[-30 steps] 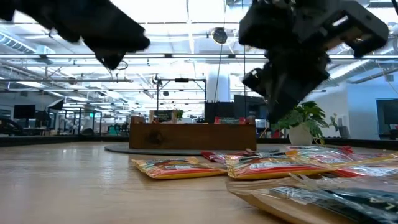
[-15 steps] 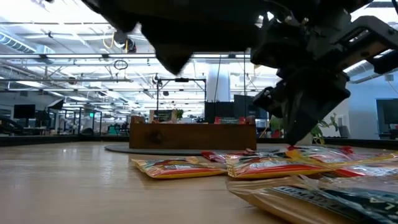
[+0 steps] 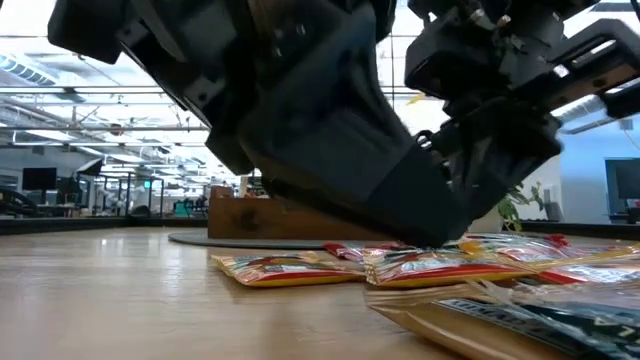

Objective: Pick & Place Tea
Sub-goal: Put the yellow tea bag into the middle section of the wooden organizer

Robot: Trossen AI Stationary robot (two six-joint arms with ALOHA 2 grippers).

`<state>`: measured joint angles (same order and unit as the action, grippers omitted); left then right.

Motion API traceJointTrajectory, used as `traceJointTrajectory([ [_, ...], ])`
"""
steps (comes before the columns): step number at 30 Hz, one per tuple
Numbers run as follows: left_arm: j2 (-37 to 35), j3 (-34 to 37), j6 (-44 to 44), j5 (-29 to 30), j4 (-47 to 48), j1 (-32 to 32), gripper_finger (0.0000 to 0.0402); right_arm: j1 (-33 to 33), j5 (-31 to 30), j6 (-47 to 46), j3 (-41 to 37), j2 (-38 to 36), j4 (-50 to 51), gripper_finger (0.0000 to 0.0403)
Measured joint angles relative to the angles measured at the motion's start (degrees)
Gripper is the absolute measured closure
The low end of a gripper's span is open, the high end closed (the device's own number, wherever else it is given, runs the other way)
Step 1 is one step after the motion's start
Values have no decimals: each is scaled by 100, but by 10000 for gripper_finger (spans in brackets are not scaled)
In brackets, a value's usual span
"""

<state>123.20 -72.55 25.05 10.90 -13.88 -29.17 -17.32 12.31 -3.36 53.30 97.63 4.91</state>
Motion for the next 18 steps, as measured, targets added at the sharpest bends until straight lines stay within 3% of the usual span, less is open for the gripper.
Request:
traceJointTrajectory([
  [9, -4, 0, 76, 156, 428, 113, 314, 11, -17, -238, 0, 121, -541, 339],
  [18, -4, 0, -72, 157, 545, 166, 314, 183, -13, -924, 0, 465, -368, 283],
])
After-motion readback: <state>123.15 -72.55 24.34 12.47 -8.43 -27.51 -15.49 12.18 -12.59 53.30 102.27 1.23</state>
